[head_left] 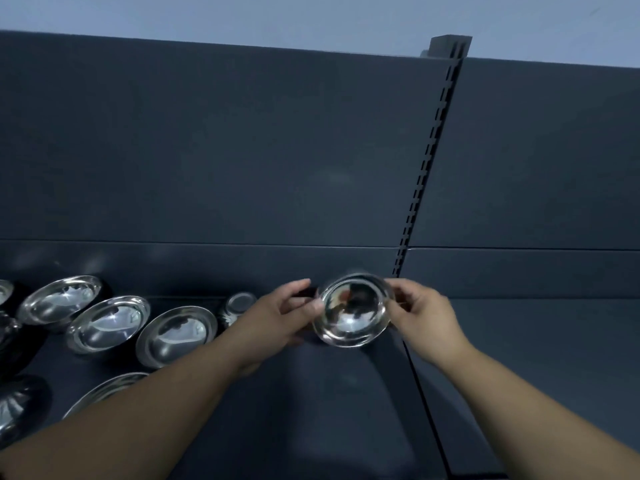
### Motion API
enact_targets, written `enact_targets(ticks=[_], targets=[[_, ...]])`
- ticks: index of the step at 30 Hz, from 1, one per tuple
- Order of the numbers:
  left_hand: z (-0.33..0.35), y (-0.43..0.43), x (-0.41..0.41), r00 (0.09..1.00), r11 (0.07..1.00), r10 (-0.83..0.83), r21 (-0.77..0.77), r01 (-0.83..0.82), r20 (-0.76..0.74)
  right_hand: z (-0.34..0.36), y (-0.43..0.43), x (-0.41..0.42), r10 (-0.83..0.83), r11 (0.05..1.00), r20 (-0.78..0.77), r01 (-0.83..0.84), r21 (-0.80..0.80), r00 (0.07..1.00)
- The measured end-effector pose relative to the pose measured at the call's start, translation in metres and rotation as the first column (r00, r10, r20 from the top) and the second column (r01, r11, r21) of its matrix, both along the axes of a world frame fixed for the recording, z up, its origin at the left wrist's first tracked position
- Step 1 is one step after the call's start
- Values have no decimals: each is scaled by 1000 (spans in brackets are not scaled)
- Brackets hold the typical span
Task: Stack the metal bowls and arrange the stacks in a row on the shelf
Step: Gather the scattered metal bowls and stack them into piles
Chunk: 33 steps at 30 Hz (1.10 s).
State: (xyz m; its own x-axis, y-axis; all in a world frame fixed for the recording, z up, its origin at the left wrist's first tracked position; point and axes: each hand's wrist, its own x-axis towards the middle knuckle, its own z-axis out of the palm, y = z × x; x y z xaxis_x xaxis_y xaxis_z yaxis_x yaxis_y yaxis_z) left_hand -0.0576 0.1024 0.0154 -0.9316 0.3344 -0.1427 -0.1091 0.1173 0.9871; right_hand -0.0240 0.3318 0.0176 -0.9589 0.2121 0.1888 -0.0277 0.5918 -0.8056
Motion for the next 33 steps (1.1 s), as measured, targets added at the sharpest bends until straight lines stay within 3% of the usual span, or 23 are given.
enact_targets(ticks=[4, 8, 11, 15, 22, 25, 33], targets=[[-11, 15, -22, 986, 991, 126, -66, -119, 109, 0, 22, -19, -104, 989, 157, 118, -83, 982], [-24, 29, -40, 933, 994, 105, -53, -92, 343, -1, 34, -34, -125, 978, 282, 165, -124, 951], [-31, 38, -48, 906, 997, 76, -13, -77, 416, -2, 36, -44, -132, 969, 347, 195, -152, 929], [-39, 45, -52, 908, 996, 77, 1, -85, 412, -7, 34, -54, -122, 965, 366, 196, -173, 923], [-46, 51, -50, 917, 993, 99, 23, -117, 386, -23, 30, -59, -169, 981, 330, 192, -38, 929], [-47, 53, -49, 914, 987, 112, 62, -147, 389, -27, 28, -61, -152, 976, 324, 194, -101, 934], [-46, 61, -47, 912, 971, 150, 118, -209, 381, -37, 28, -59, -59, 994, 303, 83, -69, 951]])
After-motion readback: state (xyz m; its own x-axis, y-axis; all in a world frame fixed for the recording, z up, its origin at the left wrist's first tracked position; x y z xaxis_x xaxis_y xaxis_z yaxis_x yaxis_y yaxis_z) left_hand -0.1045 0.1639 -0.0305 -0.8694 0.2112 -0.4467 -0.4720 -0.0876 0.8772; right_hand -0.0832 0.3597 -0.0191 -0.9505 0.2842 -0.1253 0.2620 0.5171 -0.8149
